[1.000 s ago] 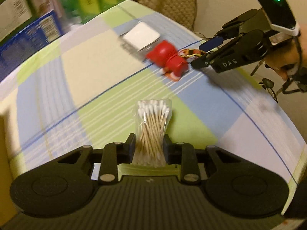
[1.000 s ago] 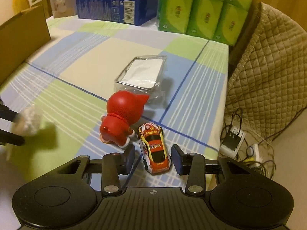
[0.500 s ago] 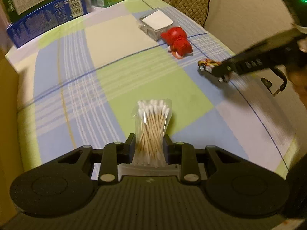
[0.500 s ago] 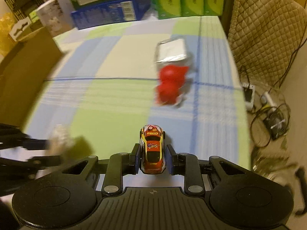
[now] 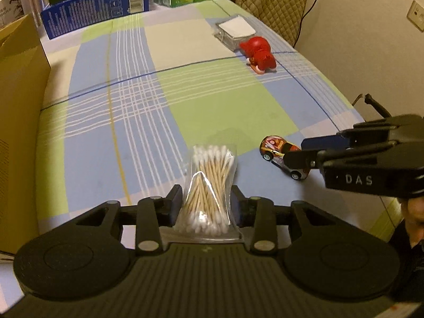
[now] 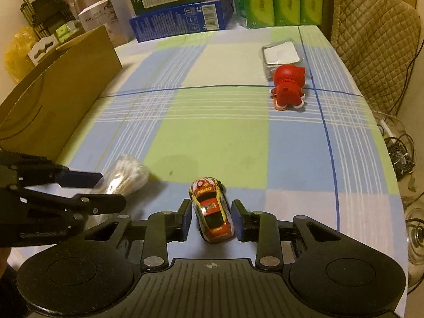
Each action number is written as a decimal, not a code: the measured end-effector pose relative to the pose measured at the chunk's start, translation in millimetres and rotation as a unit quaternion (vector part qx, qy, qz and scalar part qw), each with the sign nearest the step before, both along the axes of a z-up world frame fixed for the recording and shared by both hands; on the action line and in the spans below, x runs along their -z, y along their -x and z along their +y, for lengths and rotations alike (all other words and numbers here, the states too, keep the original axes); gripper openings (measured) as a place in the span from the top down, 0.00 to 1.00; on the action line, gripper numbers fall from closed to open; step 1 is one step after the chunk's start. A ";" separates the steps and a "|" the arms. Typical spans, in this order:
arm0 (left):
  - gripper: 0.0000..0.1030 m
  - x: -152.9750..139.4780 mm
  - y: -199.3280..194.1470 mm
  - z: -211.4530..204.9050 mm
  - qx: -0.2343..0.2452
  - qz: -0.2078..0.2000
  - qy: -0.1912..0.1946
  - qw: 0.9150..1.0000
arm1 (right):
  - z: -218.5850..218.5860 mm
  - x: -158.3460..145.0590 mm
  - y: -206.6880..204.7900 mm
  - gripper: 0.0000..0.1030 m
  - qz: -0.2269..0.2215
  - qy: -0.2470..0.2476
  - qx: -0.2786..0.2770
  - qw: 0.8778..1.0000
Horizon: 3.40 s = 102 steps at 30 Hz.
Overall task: Organize objects
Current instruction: 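Grasp the cotton swab bag with the left tool while the right tool grasps the toy car, then lift the cotton swab bag and toy car off the table with both tools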
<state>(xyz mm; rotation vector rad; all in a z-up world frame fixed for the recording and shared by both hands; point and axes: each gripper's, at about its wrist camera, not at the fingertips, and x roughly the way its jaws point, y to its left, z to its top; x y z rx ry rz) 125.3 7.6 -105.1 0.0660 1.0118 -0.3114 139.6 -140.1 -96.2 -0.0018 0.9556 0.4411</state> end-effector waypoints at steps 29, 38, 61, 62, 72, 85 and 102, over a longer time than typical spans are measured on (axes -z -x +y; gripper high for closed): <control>0.67 19.6 -1.3 1.2 0.001 -0.019 0.012 1.000 | 18.6 11.4 -0.8 0.68 -0.046 0.055 -0.046 0.996; 0.69 19.3 -3.0 1.6 -0.006 -0.019 0.018 1.000 | 26.3 15.8 3.6 0.74 -0.059 0.079 -0.059 0.993; 0.78 -25.7 4.7 8.8 -0.033 -0.033 0.056 0.997 | 2.2 -42.7 27.4 0.74 -0.049 -0.001 0.036 0.998; 0.78 -30.8 7.6 9.9 -0.037 -0.035 0.057 0.997 | 2.9 -47.4 31.6 0.74 -0.048 -0.003 0.037 0.998; 0.78 -79.3 46.6 19.7 -0.064 -0.051 0.065 0.995 | 16.2 -84.3 67.5 0.74 -0.049 -0.006 0.039 0.998; 0.78 -116.4 87.6 29.7 -0.068 -0.072 0.052 0.994 | 24.0 -118.3 96.6 0.74 -0.069 -0.013 0.034 0.997; 0.78 -129.3 104.1 33.7 -0.067 -0.081 0.053 0.993 | 26.7 -128.9 104.7 0.74 -0.080 -0.015 0.032 0.996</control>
